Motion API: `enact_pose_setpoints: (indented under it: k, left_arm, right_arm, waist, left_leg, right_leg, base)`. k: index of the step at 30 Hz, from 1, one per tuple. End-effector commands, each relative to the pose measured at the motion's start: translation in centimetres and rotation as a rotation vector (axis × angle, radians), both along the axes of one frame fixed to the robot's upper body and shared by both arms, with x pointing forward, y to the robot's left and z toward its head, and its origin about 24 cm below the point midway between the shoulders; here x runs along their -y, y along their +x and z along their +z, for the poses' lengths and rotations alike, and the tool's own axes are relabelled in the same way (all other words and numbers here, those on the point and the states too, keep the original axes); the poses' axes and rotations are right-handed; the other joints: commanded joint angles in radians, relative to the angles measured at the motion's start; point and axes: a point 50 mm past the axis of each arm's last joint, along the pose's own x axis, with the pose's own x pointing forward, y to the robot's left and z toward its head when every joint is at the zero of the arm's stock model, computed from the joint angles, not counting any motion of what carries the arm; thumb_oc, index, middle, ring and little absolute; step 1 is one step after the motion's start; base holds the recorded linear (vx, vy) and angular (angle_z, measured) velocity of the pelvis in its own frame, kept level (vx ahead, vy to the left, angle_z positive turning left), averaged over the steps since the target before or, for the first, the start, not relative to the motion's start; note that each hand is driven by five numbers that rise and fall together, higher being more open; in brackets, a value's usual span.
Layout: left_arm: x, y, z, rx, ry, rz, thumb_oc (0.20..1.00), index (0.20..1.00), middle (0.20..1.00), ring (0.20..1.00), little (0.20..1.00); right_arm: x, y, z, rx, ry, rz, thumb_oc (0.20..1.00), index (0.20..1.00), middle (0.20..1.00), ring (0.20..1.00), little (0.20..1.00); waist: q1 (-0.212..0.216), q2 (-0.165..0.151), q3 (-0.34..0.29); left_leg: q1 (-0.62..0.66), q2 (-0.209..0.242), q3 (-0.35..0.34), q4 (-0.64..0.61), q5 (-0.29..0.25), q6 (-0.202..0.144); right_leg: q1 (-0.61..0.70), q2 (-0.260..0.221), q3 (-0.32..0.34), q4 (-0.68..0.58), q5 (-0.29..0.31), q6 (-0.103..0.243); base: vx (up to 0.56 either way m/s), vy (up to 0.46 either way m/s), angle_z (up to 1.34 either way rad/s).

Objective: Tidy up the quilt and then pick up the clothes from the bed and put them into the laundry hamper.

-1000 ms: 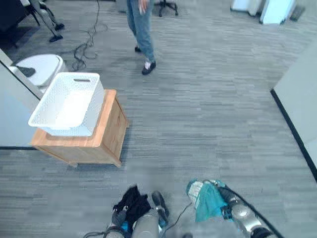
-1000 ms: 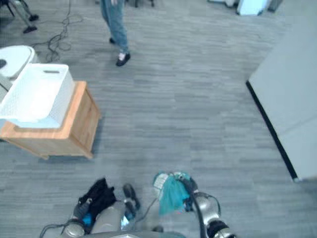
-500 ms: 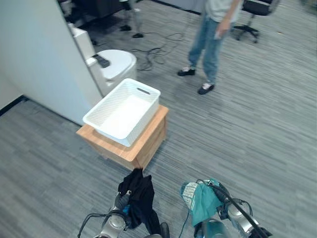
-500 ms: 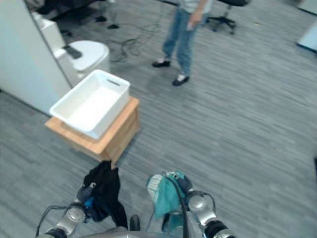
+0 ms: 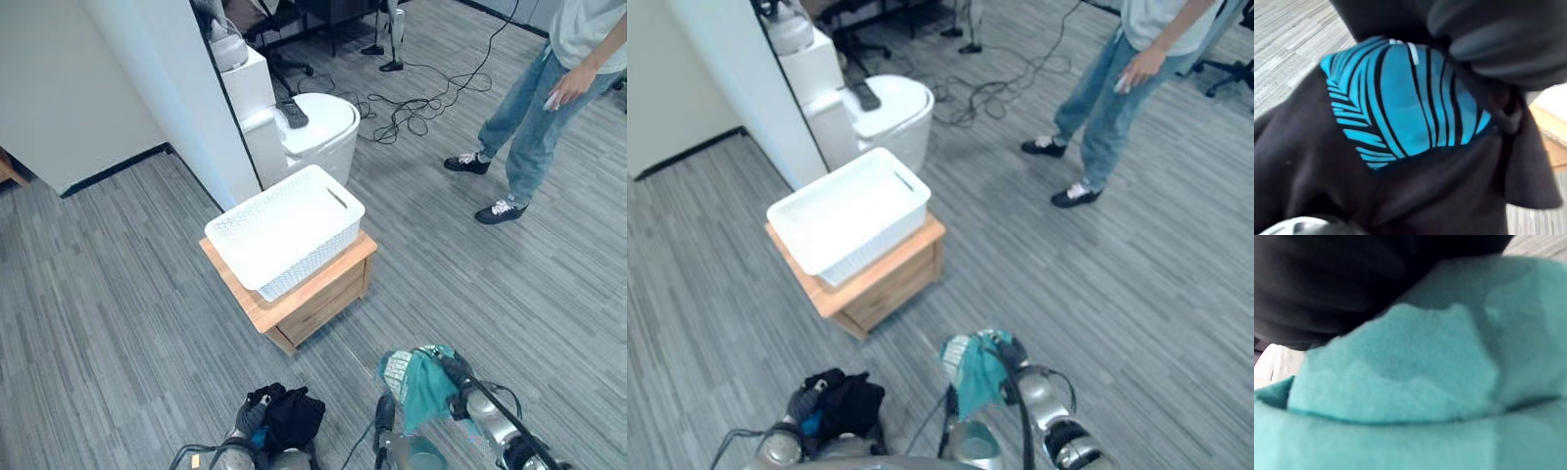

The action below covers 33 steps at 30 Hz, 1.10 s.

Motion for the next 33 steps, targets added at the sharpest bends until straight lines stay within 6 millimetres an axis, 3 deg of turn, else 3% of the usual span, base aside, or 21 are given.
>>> enact_pose_setpoints:
  k: [1,2,3,4,6,9,10,11,12,14,15,18,19,20,23,24,25,26,27,31,33]
  left_arm:
    - [-1.3,1.1,0.7,0.049,0.027,0.012,0.200,0.200,0.200,0.200,0.200]
    - [-1.7,0.7,0.7,0.036,0.039,0.013,0.200,0.200,0.200,0.200,0.200]
    - [-2.6,0.6,0.8,0.032,0.078,0.022,0.200,0.200,0.200,0.200,0.200]
    - [-3.0,0.6,0.9,0.029,0.101,0.030,0.200,0.200,0.200,0.200,0.200]
    - [-3.3,0.6,1.0,0.027,0.121,0.027,0.200,0.200,0.200,0.200,0.200]
    - [-3.4,1.0,1.3,0.042,0.121,-0.002,0.200,0.200,0.200,0.200,0.200]
    - [-4.0,0.2,1.2,0.020,0.128,-0.008,0.200,0.200,0.200,0.200,0.200]
    - [-5.1,-0.3,1.3,0.004,0.146,-0.016,0.200,0.200,0.200,0.200,0.200]
    - [-6.0,-0.6,1.4,-0.002,0.136,0.036,0.200,0.200,0.200,0.200,0.200]
    - [-6.0,-0.6,1.4,-0.002,0.135,0.037,0.200,0.200,0.200,0.200,0.200]
    - [-6.9,-1.0,1.6,-0.012,0.152,0.036,0.200,0.200,0.200,0.200,0.200]
    - [-8.5,-1.6,2.1,-0.017,0.172,0.057,0.200,0.200,0.200,0.200,0.200]
    - [-9.2,-2.0,2.5,0.003,0.165,0.078,0.200,0.200,0.200,0.200,0.200]
    - [-9.1,-2.0,2.5,0.003,0.164,0.078,0.200,0.200,0.200,0.200,0.200]
    - [-9.8,-1.5,3.3,0.062,0.138,0.121,0.200,0.200,0.200,0.200,0.200]
    - [-9.8,-1.5,3.3,0.062,0.138,0.121,0.200,0.200,0.200,0.200,0.200]
    - [-10.1,-0.8,4.0,0.098,0.121,0.131,0.200,0.200,0.200,0.200,0.200]
    - [-10.1,-0.4,4.2,0.125,0.104,0.154,0.200,0.200,0.200,0.200,0.200]
    - [-10.2,-1.3,4.0,0.104,0.095,0.156,0.200,0.200,0.200,0.200,0.200]
    - [-11.2,-2.3,4.2,0.072,0.099,0.150,0.200,0.200,0.200,0.200,0.200]
    - [-11.2,-2.0,4.2,0.065,0.112,0.143,0.200,0.200,0.200,0.200,0.200]
  right_arm:
    - [-0.9,0.0,0.4,0.055,0.027,0.013,0.200,0.200,0.200,0.200,0.200]
    - [-1.3,0.1,0.5,0.064,0.037,0.020,0.200,0.200,0.200,0.200,0.200]
    - [-2.3,0.7,1.1,0.101,0.078,0.023,0.200,0.200,0.200,0.200,0.200]
    - [-2.5,1.1,1.4,0.118,0.086,0.024,0.200,0.200,0.200,0.200,0.200]
    - [-2.7,1.5,2.0,0.154,0.107,0.024,0.200,0.200,0.200,0.200,0.200]
    - [-2.4,1.9,2.9,0.201,0.103,0.032,0.200,0.200,0.200,0.200,0.200]
    - [-1.9,2.0,3.0,0.208,0.100,0.015,0.200,0.200,0.200,0.200,0.200]
    - [-1.0,2.6,3.8,0.249,0.092,-0.004,0.200,0.200,0.200,0.200,0.200]
    - [0.3,3.0,4.8,0.288,0.076,-0.013,0.200,0.200,0.200,0.200,0.200]
    - [0.3,3.0,4.8,0.288,0.075,-0.013,0.200,0.200,0.200,0.200,0.200]
    - [0.8,3.0,5.5,0.321,0.072,-0.019,0.200,0.200,0.200,0.200,0.200]
    - [2.1,4.4,8.2,0.440,0.026,0.003,0.200,0.200,0.200,0.200,0.200]
    - [3.6,5.5,10.9,0.543,-0.018,0.028,0.200,0.200,0.200,0.200,0.200]
    - [3.6,5.5,10.9,0.542,-0.019,0.028,0.200,0.200,0.200,0.200,0.200]
    - [5.4,7.0,15.5,0.701,-0.081,0.053,0.200,0.200,0.200,0.200,0.200]
    - [5.4,7.0,15.5,0.701,-0.081,0.053,0.200,0.200,0.200,0.200,0.200]
    - [5.8,8.0,18.8,0.807,-0.126,0.088,0.200,0.200,0.200,0.200,0.200]
    - [5.3,8.4,20.7,0.870,-0.145,0.146,0.200,0.200,0.200,0.200,0.200]
    - [5.9,8.1,21.5,0.895,-0.167,0.144,0.200,0.200,0.200,0.200,0.200]
    - [4.6,8.9,25.3,1.021,-0.225,0.253,0.200,0.200,0.200,0.200,0.200]
    - [2.6,9.5,27.0,1.087,-0.212,0.334,0.200,0.200,0.200,0.200,0.200]
  waist:
    - [0.012,0.033,-0.018]
    - [0.012,0.034,-0.013]
    - [-0.012,0.032,0.007]
    - [-0.026,0.035,0.021]
    - [-0.041,0.036,0.026]
    - [-0.054,0.012,0.006]
    - [-0.059,0.008,0.005]
    - [-0.077,-0.001,-0.003]
    - [-0.098,-0.012,-0.015]
    - [-0.098,-0.011,-0.013]
    - [-0.090,-0.031,-0.028]
    - [-0.085,-0.013,-0.043]
    - [-0.084,0.001,-0.046]
    - [-0.084,0.002,-0.045]
    - [-0.079,0.010,-0.031]
    - [-0.080,0.010,-0.031]
    - [-0.068,0.005,-0.016]
    - [-0.067,0.007,-0.010]
    - [-0.080,0.012,-0.015]
    - [-0.078,0.016,-0.025]
    - [-0.079,0.009,-0.034]
  left_leg:
    - [0.065,0.000,0.022,-0.032,-0.022,0.017]
    - [0.084,0.003,0.028,-0.043,-0.026,0.031]
    - [0.126,0.013,0.034,-0.051,-0.038,0.045]
    - [0.144,0.028,0.028,-0.051,-0.042,0.047]
    - [0.167,0.050,0.019,-0.051,-0.048,0.036]
    - [0.166,0.064,0.009,-0.051,-0.059,0.011]
    - [0.171,0.066,-0.001,-0.051,-0.061,0.002]
    - [0.166,0.073,-0.011,-0.051,-0.062,-0.012]
    - [0.166,0.087,-0.032,-0.051,-0.070,-0.034]
    - [0.169,0.088,-0.032,-0.051,-0.071,-0.034]
    - [0.185,0.084,-0.040,-0.051,-0.078,-0.038]
    - [0.208,0.093,-0.038,-0.051,-0.078,-0.048]
    - [0.221,0.098,-0.036,-0.036,-0.080,-0.055]
    - [0.221,0.100,-0.036,-0.035,-0.081,-0.055]
    - [0.167,0.115,-0.022,0.058,-0.077,-0.073]
    - [0.167,0.115,-0.022,0.059,-0.077,-0.073]
    - [0.120,0.084,-0.026,0.087,-0.071,-0.068]
    - [0.098,0.064,-0.053,0.075,-0.070,-0.059]
    - [0.111,0.067,-0.039,0.045,-0.073,-0.055]
    - [0.134,0.069,-0.016,-0.020,-0.044,-0.046]
    - [0.151,0.073,-0.002,-0.045,-0.039,-0.043]
  right_leg:
    - [0.080,-0.044,-0.072,0.070,-0.155,0.127]
    - [0.056,-0.055,-0.098,0.190,-0.163,0.149]
    - [-0.053,-0.120,-0.096,0.443,-0.104,0.219]
    - [-0.104,-0.121,-0.067,0.544,-0.077,0.227]
    - [-0.141,-0.132,-0.060,0.575,-0.078,0.232]
    - [-0.103,-0.174,-0.066,0.388,-0.124,0.183]
    - [-0.086,-0.173,-0.055,0.304,-0.123,0.176]
    - [-0.078,-0.164,-0.010,0.186,-0.104,0.171]
    - [-0.076,-0.165,0.088,0.075,-0.069,0.182]
    - [-0.070,-0.163,0.086,0.069,-0.067,0.182]
    - [-0.047,-0.177,0.096,0.032,-0.044,0.195]
    - [-0.026,-0.155,0.102,0.005,-0.039,0.195]
    - [-0.015,-0.136,0.092,0.005,-0.065,0.187]
    - [-0.014,-0.135,0.092,0.005,-0.065,0.187]
    - [-0.005,-0.127,0.058,0.005,-0.096,0.174]
    - [-0.005,-0.127,0.058,0.005,-0.096,0.174]
    - [0.000,-0.126,0.046,0.005,-0.102,0.171]
    - [0.001,-0.116,0.052,0.005,-0.106,0.165]
    - [0.003,-0.109,0.047,0.005,-0.110,0.163]
    - [-0.002,-0.098,0.035,0.005,-0.092,0.160]
    - [-0.006,-0.094,0.042,0.005,-0.084,0.164]
  base:
    - [0.16,0.066,0.06]
    - [0.16,0.114,0.10]
    - [0.13,0.113,-0.02]
    - [0.08,0.084,-0.03]
    - [0.13,-0.057,0.28]
    - [0.19,-0.201,0.46]
    - [0.19,-0.258,0.51]
    - [0.31,-0.397,0.59]
    - [0.25,-0.319,0.61]
    - [0.17,-0.190,0.72]
    - [0.24,-0.270,0.78]
    - [0.27,-0.278,0.49]
    - [0.19,-0.164,0.14]
    - [0.16,-0.157,-0.10]
    - [0.04,-0.102,-0.14]
    - [-0.02,-0.085,-0.05]
    - [-0.03,-0.068,-0.05]
    - [-0.03,-0.071,-0.03]
    - [0.00,0.000,0.00]
    - [0.03,0.013,0.28]
    - [0.07,-0.010,0.00]
